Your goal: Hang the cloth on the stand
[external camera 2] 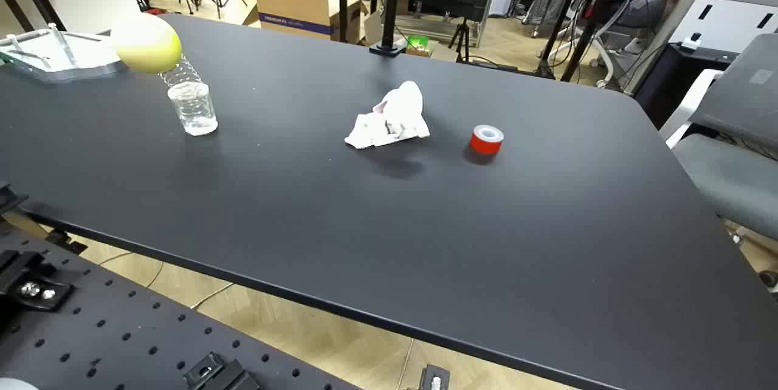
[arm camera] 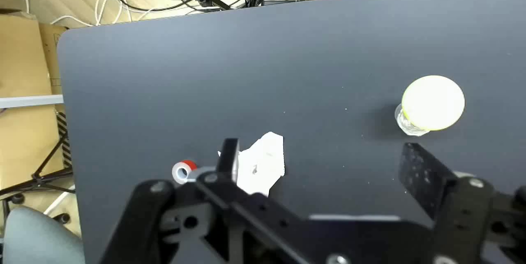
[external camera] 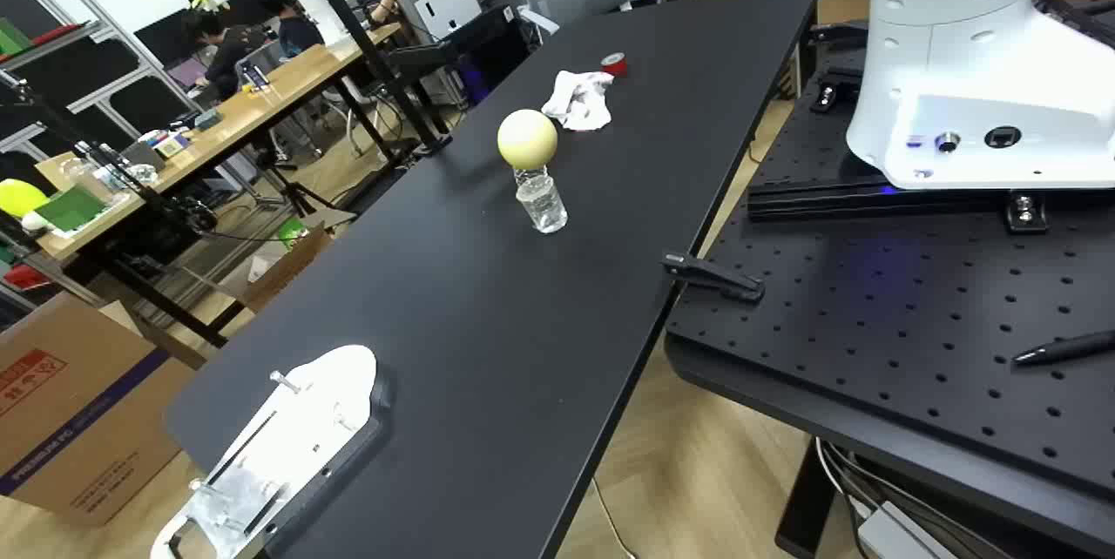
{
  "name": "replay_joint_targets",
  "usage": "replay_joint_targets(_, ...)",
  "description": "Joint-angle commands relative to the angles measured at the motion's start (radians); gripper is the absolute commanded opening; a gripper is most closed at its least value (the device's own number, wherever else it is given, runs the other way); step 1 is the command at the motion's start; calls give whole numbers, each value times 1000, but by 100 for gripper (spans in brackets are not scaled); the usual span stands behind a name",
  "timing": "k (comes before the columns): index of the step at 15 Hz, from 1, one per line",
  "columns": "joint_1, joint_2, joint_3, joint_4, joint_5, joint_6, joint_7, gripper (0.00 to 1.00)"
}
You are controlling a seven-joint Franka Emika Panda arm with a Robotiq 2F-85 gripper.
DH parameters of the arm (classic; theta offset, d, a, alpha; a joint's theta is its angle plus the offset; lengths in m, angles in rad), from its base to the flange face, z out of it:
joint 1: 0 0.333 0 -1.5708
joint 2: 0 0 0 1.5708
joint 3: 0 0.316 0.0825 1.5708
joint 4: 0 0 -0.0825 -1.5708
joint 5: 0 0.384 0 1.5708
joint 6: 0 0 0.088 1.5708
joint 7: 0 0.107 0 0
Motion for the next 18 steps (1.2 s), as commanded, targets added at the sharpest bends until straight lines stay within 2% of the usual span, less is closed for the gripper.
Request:
replay_joint_targets(1, 38, 5, -32, 2, -8, -2, 10, 100)
replay_joint_targets(11, 38, 5, -31, 3, -8, -2, 10, 100)
replay_joint_targets(13, 34, 13, -45, -1, -11, 23, 21, 100)
replay_joint_targets(18, -1, 67, -109, -31, -128, 159, 17, 100)
